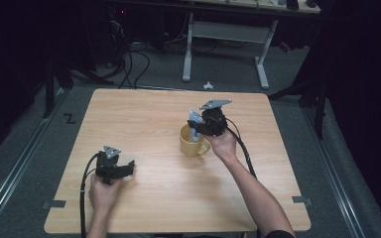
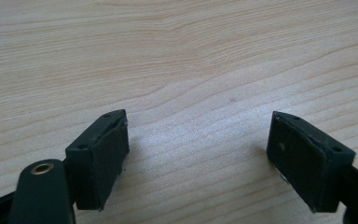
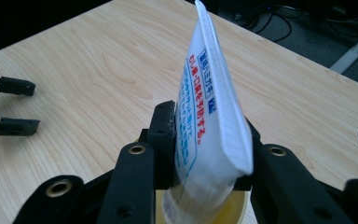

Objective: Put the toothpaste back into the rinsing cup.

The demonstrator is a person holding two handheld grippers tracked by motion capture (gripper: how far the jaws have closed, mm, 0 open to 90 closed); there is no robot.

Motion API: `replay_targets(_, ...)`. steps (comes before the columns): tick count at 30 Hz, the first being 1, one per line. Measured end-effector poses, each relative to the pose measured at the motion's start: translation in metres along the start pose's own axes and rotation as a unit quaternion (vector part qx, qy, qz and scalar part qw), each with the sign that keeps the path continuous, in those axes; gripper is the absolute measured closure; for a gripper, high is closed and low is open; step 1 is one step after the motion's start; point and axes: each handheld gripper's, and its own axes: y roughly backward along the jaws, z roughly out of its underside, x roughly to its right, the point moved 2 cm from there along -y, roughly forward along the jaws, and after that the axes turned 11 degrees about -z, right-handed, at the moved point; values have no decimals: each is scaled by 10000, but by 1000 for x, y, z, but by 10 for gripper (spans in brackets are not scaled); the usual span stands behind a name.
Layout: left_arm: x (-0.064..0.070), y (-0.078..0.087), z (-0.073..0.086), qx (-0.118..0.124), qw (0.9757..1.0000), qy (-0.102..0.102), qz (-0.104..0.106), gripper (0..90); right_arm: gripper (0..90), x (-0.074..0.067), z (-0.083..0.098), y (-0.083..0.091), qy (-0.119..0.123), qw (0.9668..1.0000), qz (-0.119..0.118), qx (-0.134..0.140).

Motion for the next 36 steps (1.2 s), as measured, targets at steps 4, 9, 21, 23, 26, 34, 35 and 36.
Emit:
replay_targets(4, 0, 0, 0, 1, 10000, 2, 0, 212, 689, 0, 3, -3, 6, 10000, 20, -54)
replay_targets(9, 0, 0, 0, 0, 10000, 1, 1, 212, 689, 3, 7, -7, -43, 9999, 39, -107)
replay_targets(21, 0, 0, 0, 1, 10000, 2, 1, 212, 690, 2, 10, -14, -2, 9997, 62, -235)
replay_targets(23, 0, 0, 0, 0, 10000, 2, 2, 212, 690, 2, 11, -15, -6, 9997, 57, -251)
replay_targets(26, 0, 0, 0, -3, 10000, 0, 6, 212, 691, 2, 13, -17, -16, 9996, 55, -279)
replay_targets(34, 0, 0, 0, 0, 10000, 1, 1, 212, 691, 3, 16, -21, -25, 9995, 65, -311)
replay_targets(35, 0, 0, 0, -2, 10000, 1, 4, 212, 691, 3, 16, -21, -29, 9995, 60, -321)
replay_targets(36, 0, 0, 0, 1, 10000, 2, 2, 212, 691, 3, 16, -21, -23, 9994, 64, -337)
